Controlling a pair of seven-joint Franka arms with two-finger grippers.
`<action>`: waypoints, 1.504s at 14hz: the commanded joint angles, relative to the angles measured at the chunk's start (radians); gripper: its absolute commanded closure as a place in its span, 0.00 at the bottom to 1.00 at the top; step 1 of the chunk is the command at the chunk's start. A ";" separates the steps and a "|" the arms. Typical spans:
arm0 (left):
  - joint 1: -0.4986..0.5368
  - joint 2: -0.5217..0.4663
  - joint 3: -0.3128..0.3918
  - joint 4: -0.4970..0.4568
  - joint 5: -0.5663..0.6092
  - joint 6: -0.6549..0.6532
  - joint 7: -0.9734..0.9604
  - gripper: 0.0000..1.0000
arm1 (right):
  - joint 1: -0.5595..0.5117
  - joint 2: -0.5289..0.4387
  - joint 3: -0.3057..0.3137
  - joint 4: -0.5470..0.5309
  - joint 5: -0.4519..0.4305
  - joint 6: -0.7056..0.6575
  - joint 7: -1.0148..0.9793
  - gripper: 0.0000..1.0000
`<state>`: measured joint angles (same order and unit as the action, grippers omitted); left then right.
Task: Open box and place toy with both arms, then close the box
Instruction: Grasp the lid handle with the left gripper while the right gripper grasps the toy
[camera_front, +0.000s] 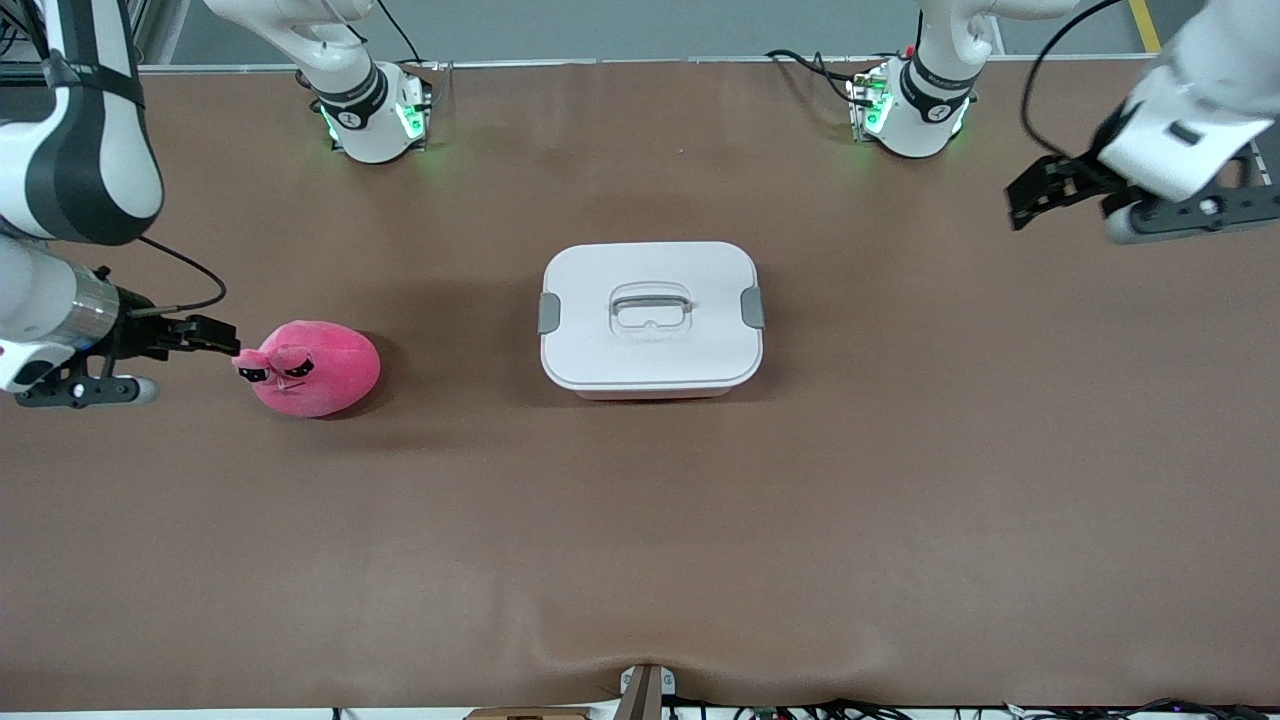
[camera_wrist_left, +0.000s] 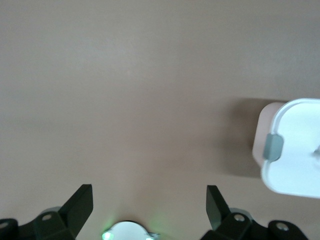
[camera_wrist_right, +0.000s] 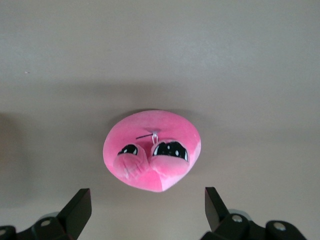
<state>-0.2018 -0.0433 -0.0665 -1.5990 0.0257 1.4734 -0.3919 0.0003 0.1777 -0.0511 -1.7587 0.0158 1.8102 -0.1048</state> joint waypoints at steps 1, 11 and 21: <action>-0.002 0.060 -0.065 0.024 0.003 0.042 -0.155 0.00 | 0.018 0.006 -0.001 -0.076 0.010 0.101 0.000 0.00; -0.126 0.219 -0.122 0.028 0.016 0.186 -0.564 0.00 | 0.030 0.071 -0.001 -0.108 0.010 0.051 -0.032 0.00; -0.329 0.419 -0.121 0.059 0.075 0.387 -1.172 0.02 | 0.058 0.088 -0.003 -0.113 0.010 0.092 -0.035 0.16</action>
<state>-0.4917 0.3317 -0.1916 -1.5890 0.0698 1.8408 -1.4172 0.0643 0.2699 -0.0503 -1.8568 0.0163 1.8868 -0.1269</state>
